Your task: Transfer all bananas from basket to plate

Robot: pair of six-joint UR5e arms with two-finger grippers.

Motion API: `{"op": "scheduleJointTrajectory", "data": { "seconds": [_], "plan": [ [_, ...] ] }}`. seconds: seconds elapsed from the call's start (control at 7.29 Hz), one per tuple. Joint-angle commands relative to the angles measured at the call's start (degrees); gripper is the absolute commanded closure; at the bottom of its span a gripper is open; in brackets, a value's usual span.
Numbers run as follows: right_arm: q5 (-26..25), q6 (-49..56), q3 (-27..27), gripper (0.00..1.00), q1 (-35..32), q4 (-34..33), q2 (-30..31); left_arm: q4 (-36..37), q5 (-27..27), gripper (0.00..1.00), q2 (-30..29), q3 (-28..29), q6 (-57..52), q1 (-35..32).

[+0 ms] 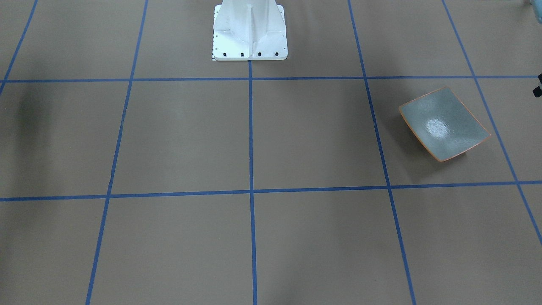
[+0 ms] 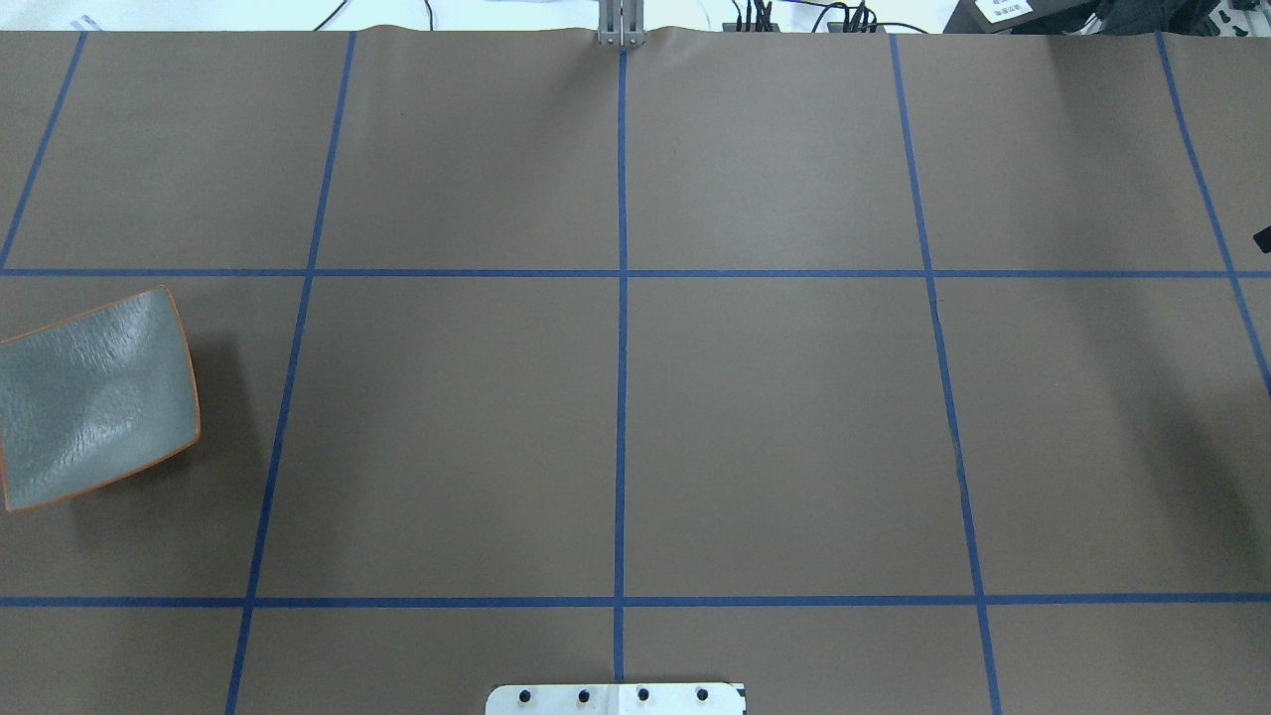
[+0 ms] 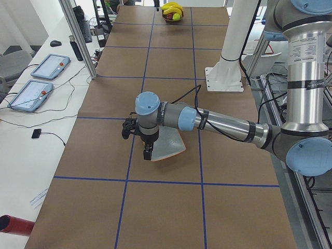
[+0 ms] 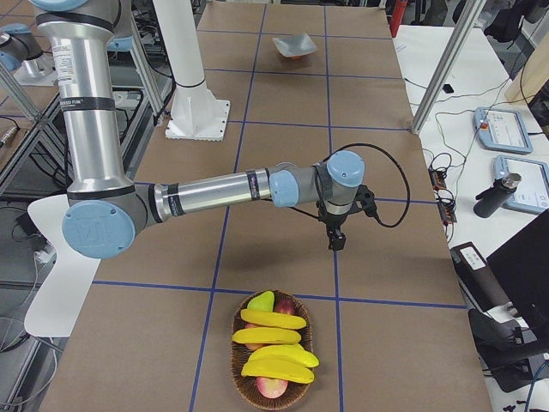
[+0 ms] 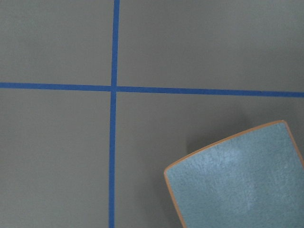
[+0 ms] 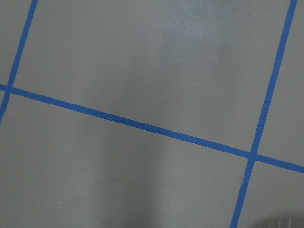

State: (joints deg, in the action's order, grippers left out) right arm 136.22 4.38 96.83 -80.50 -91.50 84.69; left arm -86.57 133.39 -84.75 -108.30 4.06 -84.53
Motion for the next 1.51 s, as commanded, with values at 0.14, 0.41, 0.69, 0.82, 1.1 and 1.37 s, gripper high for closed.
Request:
{"op": "scheduleJointTrajectory", "data": {
  "seconds": [0.14,0.41,0.69,0.82,1.1,1.37],
  "plan": [
    [0.45,1.42,2.3,0.0,-0.09,-0.87,3.27,-0.08,-0.15,0.0,0.55,0.1,-2.3,0.06],
    [0.2,0.99,3.36,0.0,0.08,-0.08,4.08,-0.44,0.29,0.0,0.29,1.08,-2.31,0.06],
    [-0.25,1.24,2.84,0.0,0.08,0.09,4.69,-0.44,0.2,0.0,0.28,1.25,-2.39,0.24],
    [-0.07,1.51,2.49,0.0,-0.27,0.44,5.91,-0.52,0.2,0.0,0.28,2.38,-2.39,0.33],
    [-0.16,0.98,5.63,0.0,-1.49,3.07,9.15,-3.67,0.2,0.0,0.11,4.76,-2.3,0.33],
    [-0.51,0.88,6.36,0.0,-6.74,5.98,14.34,-3.78,0.2,0.0,0.28,4.76,-2.3,0.33]
  ]
}}
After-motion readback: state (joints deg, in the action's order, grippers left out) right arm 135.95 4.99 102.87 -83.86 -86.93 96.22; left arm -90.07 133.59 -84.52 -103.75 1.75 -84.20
